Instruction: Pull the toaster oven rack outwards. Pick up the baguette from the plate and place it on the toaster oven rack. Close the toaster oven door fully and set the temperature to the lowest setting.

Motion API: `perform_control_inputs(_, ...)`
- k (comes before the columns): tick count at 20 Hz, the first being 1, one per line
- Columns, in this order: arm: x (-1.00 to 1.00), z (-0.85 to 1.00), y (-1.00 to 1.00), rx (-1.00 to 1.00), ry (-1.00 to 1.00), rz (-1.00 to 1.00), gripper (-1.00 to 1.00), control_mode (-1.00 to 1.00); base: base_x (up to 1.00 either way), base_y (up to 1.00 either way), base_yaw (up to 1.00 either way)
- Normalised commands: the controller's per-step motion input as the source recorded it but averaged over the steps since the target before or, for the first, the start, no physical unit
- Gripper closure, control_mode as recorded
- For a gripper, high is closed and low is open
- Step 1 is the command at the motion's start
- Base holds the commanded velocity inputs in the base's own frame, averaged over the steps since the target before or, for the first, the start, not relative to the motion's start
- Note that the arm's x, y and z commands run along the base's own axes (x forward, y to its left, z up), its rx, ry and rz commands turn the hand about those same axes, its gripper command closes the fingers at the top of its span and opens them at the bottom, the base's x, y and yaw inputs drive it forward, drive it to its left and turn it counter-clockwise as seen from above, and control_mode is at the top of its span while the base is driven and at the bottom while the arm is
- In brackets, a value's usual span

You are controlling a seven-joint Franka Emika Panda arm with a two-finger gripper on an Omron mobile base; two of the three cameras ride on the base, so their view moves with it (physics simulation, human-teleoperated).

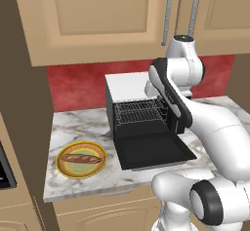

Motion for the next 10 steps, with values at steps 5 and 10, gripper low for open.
perform_control_inputs(5,-0.03,0.0,0.0,0.0,0.0,0.0,-1.0,-1.0,0.0,0.0,0.0)
perform_control_inputs(10,-0.08,0.0,0.0,0.0,-0.04,0.0,-1.0,-1.0,0.0,0.0,0.0)
